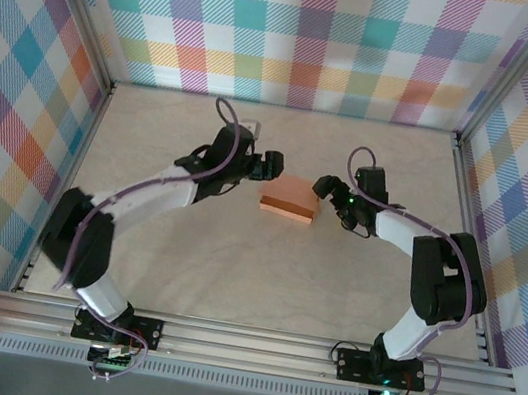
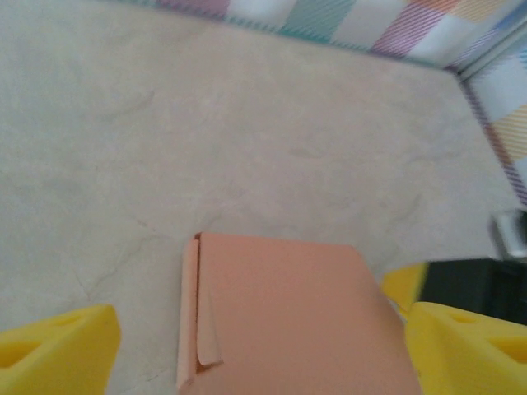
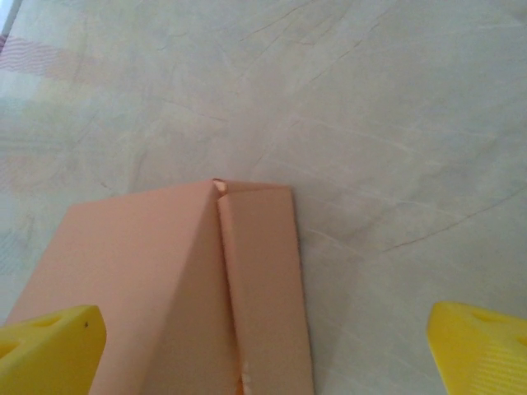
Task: Fold the paper box
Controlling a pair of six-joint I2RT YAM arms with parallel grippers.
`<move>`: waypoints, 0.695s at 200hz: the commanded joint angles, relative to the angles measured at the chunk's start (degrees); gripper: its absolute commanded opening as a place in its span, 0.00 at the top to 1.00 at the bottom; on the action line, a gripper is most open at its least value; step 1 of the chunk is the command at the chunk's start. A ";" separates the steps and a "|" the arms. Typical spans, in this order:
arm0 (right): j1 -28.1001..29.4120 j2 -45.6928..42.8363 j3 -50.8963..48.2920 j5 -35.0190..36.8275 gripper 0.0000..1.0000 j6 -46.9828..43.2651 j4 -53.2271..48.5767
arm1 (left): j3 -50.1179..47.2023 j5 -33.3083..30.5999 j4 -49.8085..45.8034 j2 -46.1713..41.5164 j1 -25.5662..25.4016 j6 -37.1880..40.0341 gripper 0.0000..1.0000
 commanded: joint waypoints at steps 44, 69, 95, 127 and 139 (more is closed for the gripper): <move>0.35 2.86 3.61 -7.50 0.15 1.26 -0.12 | 8.64 11.40 -12.37 14.04 3.41 -5.01 0.42; 0.36 4.47 3.37 -8.49 0.22 2.62 0.75 | 7.70 12.09 -13.63 16.57 3.42 -5.36 0.57; 0.36 5.92 3.62 -9.42 0.30 2.78 0.96 | 4.92 12.96 -12.98 16.72 3.42 -5.69 0.60; 0.31 7.72 3.64 -9.02 0.45 1.17 -0.40 | 2.94 12.24 -12.63 16.39 3.42 -5.84 0.60; 0.31 8.26 3.60 -8.93 0.48 0.77 -0.64 | 2.54 11.88 -12.55 16.47 3.42 -5.68 0.61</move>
